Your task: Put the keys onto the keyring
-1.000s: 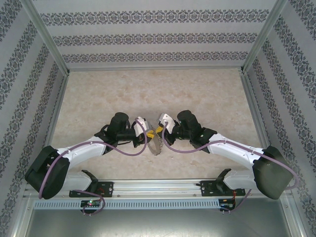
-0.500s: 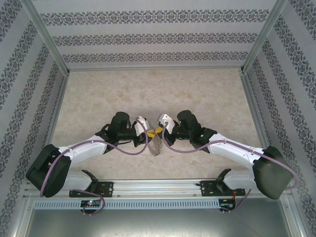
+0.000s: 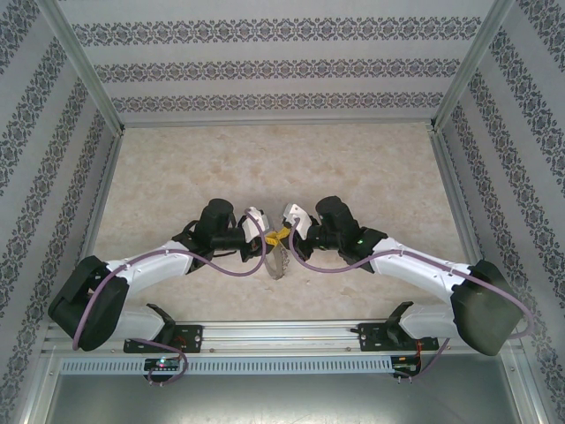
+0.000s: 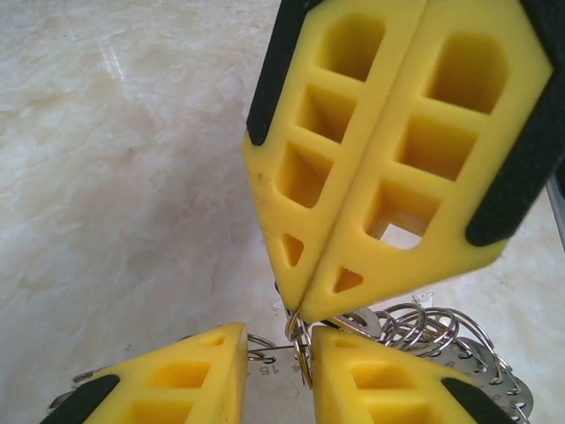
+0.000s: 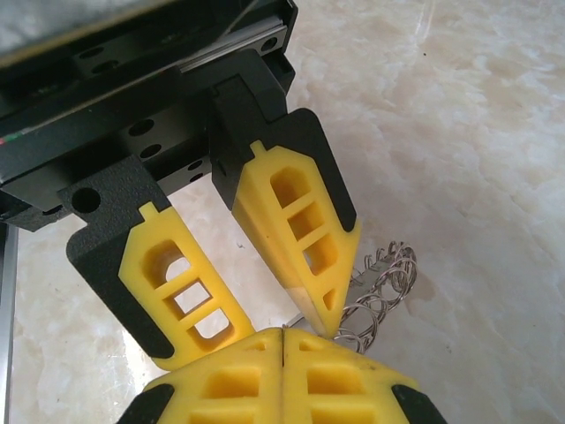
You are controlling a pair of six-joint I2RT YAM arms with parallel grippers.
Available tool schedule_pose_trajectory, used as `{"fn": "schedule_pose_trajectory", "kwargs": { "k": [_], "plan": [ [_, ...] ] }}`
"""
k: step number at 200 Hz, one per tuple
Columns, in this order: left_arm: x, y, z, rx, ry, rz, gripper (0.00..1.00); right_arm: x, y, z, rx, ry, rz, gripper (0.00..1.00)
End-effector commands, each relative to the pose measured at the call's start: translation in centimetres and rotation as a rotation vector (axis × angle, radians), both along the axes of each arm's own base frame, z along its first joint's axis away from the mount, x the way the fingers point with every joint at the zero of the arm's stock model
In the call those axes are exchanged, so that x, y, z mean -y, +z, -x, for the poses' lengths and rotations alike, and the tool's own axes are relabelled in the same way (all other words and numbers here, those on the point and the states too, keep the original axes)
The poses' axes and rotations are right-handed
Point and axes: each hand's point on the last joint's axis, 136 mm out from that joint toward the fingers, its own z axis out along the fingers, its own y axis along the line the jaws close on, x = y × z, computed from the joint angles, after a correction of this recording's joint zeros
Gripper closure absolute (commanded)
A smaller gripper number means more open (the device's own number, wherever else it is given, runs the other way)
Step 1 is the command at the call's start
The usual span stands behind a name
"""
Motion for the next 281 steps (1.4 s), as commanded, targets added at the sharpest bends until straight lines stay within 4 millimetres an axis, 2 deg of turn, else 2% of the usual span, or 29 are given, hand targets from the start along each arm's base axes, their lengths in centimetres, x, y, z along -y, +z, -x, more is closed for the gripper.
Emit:
{"fn": "schedule_pose_trajectory", "kwargs": {
  "k": [1,29,51,72,118,152,205,255,281],
  "plan": [
    [1.2,1.5,0.1,0.032,-0.048,0.035,0.76,-1.0,1.9,0.0,0.029,0.045,-0.044,1.0],
    [1.1,1.2,0.1,0.029,-0.048,0.024,0.84,-0.9,1.8,0.0,0.027,0.044,-0.042,1.0],
    [1.0,1.1,0.1,0.025,-0.044,0.014,0.95,-0.8,1.6,0.0,0.023,0.042,-0.033,1.0],
    [0.9,1.1,-0.1,0.03,-0.032,0.009,1.0,-0.5,1.3,-0.1,0.023,0.026,-0.018,1.0],
    [0.5,0.8,-0.3,0.039,-0.007,0.0,1.0,1.4,0.1,-1.8,0.012,-0.118,0.029,1.0],
    [0.3,0.8,-0.3,0.045,0.01,0.003,1.0,2.2,-1.2,-2.2,-0.026,-0.169,0.051,1.0],
    [0.1,0.7,-0.2,0.046,0.02,0.003,1.0,2.6,-1.5,-2.4,-0.052,-0.191,0.051,1.0],
    [0.1,1.5,-0.2,0.079,0.025,0.042,1.0,3.0,-3.1,-2.6,-0.135,-0.218,0.079,1.0],
    [0.0,1.8,-0.2,0.093,0.038,0.066,1.0,2.6,-3.0,-2.6,-0.149,-0.208,0.061,1.0]
  ]
}}
